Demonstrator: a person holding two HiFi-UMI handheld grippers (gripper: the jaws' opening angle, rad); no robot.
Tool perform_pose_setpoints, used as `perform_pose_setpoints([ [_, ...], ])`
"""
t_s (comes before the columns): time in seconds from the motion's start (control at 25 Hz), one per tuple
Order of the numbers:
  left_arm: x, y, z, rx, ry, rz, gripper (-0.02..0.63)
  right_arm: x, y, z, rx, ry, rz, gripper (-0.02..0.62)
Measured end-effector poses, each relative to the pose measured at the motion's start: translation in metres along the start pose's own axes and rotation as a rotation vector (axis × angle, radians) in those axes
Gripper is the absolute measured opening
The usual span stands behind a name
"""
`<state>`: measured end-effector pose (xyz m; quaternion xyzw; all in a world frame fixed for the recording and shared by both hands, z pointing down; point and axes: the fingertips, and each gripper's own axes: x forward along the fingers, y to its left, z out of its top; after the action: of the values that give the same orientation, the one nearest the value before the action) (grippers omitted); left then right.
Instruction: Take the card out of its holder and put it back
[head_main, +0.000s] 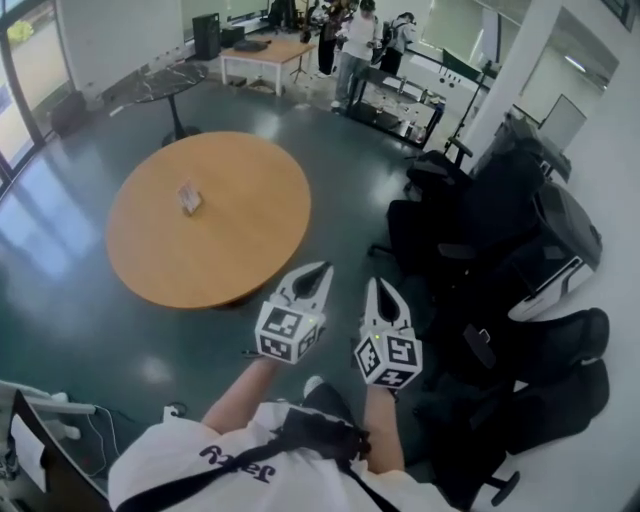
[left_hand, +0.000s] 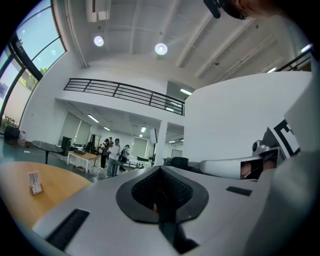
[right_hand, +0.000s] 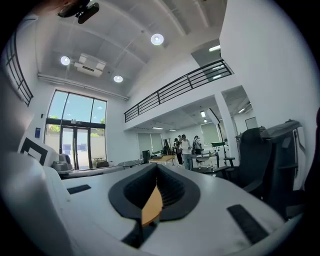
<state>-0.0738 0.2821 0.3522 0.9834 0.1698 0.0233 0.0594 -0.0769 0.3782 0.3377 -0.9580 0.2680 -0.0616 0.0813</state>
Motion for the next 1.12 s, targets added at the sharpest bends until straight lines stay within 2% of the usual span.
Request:
perform_pose_setpoints([
  [0.24, 0.057, 0.006, -0.005, 0.008, 0.0, 0.011, 0.014, 0.042, -0.039, 0.002, -0.023, 0.009, 0.025, 0.02],
  [0.6, 0.179, 0.023, -0.008, 0.04, -0.005, 0.105, 0.014, 0.132, -0.126, 0.036, -0.077, -0.009, 0.091, 0.02],
  [0.72, 0.204, 0.022, -0.001, 0.058, -0.027, 0.131, 0.014, 0.157, -0.143, 0.037, -0.092, 0.004, 0.127, 0.02],
  [0.84, 0.208, 0.038, -0.004, 0.071, -0.018, 0.191, 0.014, 0.181, -0.134, 0.023, -0.102, 0.04, 0.195, 0.02],
  [1.12, 0.188, 0.106, -0.004, 0.06, -0.004, 0.381, 0.014, 0.236, -0.07, 0.001, -0.098, 0.096, 0.414, 0.02],
])
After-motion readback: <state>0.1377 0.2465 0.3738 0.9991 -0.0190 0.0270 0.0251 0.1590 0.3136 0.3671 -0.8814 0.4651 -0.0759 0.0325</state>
